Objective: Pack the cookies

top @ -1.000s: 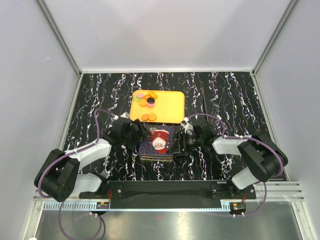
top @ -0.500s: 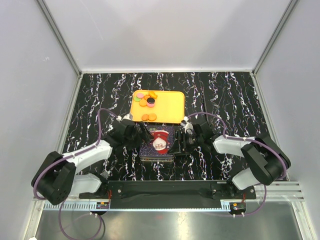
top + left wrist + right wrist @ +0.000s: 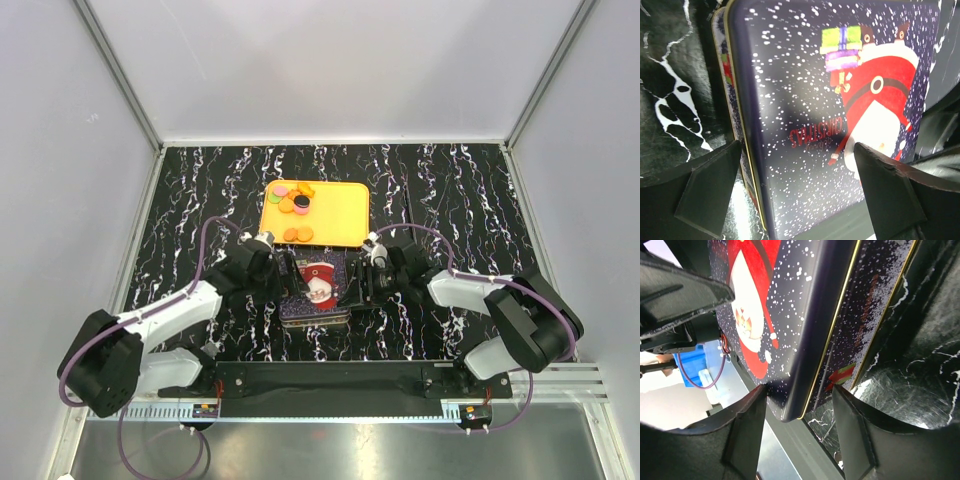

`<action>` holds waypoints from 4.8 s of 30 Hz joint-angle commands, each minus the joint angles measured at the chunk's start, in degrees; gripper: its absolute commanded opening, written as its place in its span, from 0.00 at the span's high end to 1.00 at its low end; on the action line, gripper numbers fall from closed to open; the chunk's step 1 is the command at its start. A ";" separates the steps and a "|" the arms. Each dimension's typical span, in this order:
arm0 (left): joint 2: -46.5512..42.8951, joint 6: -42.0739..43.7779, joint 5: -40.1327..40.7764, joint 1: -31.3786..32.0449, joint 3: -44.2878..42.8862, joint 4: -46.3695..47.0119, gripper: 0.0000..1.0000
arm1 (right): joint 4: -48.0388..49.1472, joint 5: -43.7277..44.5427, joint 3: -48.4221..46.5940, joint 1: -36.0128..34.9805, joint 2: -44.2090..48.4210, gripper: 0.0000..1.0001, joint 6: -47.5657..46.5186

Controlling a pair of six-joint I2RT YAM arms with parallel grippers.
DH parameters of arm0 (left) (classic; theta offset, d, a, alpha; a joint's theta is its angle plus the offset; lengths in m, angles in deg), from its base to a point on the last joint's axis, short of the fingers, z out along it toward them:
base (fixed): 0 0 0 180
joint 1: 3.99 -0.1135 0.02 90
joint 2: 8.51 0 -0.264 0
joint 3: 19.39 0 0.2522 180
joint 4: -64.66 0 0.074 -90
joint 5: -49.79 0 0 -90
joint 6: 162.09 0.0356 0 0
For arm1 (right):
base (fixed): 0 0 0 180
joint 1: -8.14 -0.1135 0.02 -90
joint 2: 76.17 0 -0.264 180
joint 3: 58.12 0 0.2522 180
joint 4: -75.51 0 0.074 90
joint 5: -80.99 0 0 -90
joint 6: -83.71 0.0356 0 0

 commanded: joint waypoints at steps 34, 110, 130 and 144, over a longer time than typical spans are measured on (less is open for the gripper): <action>-2.68 3.79 -11.82 1.93 -5.03 -3.33 0.01 | -6.87 4.57 -7.35 1.44 -4.90 0.52 -5.56; 3.20 5.91 -8.46 -9.05 -6.88 -1.60 0.20 | 5.32 -5.63 -6.66 6.63 4.69 1.00 9.28; 3.64 6.53 -8.20 -9.05 -6.97 -2.39 0.20 | 62.92 -7.12 8.81 1.26 -28.64 1.00 30.30; 3.29 6.62 -8.20 -9.05 -7.14 -2.56 0.19 | 22.03 -3.95 -0.24 1.17 1.34 1.00 16.14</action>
